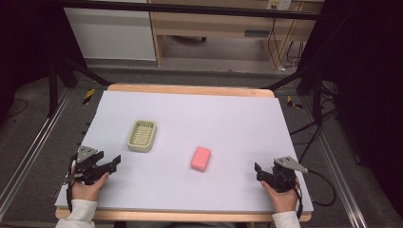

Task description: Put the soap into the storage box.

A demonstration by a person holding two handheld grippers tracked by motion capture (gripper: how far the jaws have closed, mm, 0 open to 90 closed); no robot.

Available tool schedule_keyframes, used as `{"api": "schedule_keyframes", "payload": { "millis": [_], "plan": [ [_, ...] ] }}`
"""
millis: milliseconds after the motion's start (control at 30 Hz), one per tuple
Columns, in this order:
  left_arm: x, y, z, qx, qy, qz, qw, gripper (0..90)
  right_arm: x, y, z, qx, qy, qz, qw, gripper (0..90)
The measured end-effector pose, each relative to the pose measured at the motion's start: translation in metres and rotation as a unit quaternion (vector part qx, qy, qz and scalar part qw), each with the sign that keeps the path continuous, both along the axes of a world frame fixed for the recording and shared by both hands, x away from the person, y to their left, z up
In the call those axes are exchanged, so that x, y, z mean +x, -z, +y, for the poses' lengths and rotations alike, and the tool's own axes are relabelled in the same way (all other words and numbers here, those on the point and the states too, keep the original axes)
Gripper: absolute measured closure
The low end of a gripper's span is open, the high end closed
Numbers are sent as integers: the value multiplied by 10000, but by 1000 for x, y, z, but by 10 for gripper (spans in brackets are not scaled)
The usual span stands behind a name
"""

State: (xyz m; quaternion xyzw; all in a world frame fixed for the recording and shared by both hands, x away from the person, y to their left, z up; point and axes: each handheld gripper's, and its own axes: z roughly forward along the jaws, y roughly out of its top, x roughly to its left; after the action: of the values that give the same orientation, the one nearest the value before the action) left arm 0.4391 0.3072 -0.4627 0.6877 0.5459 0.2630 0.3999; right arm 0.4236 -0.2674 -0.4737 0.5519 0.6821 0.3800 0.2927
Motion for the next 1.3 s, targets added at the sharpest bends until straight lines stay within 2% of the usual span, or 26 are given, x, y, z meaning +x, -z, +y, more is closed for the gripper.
{"api": "schedule_keyframes", "payload": {
  "millis": [100,233,567,800,1067,1300],
  "plan": [
    [-1,-1,-3,-31,47,-23,10000,301,0,2,4,-107,-59,80,9999,221],
    [-2,-1,-7,14,105,16,9999,304,-2,1,7,-127,-138,82,9998,222],
    [-3,-3,-17,-11,231,48,9997,300,-6,3,7,-126,-224,77,9996,230],
    [-4,-6,-24,2,340,-5,9994,293,-7,2,7,-46,-268,79,9996,231],
    [-5,-8,-33,-3,485,-9,9988,282,-7,2,7,-82,-292,87,9995,237],
    [-5,-8,-44,70,607,-2,9981,276,-7,1,8,-17,-326,78,9994,244]
  ]
}}
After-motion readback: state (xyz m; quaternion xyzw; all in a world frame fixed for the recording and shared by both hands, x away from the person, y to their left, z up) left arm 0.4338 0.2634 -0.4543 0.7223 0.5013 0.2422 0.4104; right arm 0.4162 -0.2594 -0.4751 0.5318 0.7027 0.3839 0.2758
